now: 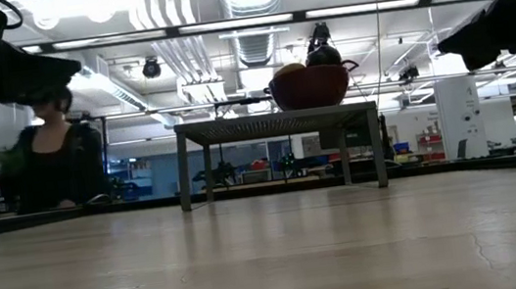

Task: Pick & Place Fruit
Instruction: Return to Home Position

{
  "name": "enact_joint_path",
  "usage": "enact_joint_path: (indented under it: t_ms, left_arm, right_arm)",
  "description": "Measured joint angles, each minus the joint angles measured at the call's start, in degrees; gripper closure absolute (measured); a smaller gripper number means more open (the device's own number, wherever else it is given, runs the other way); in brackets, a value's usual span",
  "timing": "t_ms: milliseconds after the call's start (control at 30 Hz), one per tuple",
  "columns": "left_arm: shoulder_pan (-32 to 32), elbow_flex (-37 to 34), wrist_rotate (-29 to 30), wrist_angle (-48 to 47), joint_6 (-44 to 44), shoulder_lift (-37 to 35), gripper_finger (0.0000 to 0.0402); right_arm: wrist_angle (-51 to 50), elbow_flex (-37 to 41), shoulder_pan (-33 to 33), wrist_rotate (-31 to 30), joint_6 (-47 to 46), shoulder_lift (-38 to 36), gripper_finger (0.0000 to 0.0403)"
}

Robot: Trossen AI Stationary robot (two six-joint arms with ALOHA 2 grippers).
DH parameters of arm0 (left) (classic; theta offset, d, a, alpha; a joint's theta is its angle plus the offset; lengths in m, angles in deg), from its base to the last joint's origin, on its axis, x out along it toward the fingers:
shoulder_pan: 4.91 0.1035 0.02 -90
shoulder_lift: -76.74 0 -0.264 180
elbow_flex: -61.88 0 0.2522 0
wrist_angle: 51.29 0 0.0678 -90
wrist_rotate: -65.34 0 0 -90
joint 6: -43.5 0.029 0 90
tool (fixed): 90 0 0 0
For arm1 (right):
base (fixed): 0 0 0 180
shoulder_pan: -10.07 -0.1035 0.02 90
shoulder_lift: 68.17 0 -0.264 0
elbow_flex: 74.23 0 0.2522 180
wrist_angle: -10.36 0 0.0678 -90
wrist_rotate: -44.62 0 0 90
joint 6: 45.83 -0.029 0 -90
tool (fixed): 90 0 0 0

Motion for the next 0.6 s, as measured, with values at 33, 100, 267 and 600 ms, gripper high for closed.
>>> enact_joint_path:
  t_ms: [33, 100, 267, 600]
  left_arm:
    - [0.00, 0.00, 0.00, 0.01, 0.00, 0.22, 0.0391]
    - [0.00, -0.02, 0.00, 0.03, -0.02, 0.28, 0.0390]
    - [0.00, -0.04, 0.00, 0.03, 0.23, 0.52, 0.0390]
    - [0.00, -0.02, 0.00, -0.12, 0.58, 0.63, 0.0390]
  right_arm:
    - [-0.15, 0.00, 0.01, -0.02, 0.84, 0.03, 0.0394]
    - [-0.05, 0.00, 0.00, -0.03, 1.93, 0.34, 0.0394]
    - [-0.07, 0.02, 0.00, -0.02, 2.11, 0.71, 0.0394]
    - [-0.06, 0.02, 0.00, -0.02, 2.13, 0.70, 0.0394]
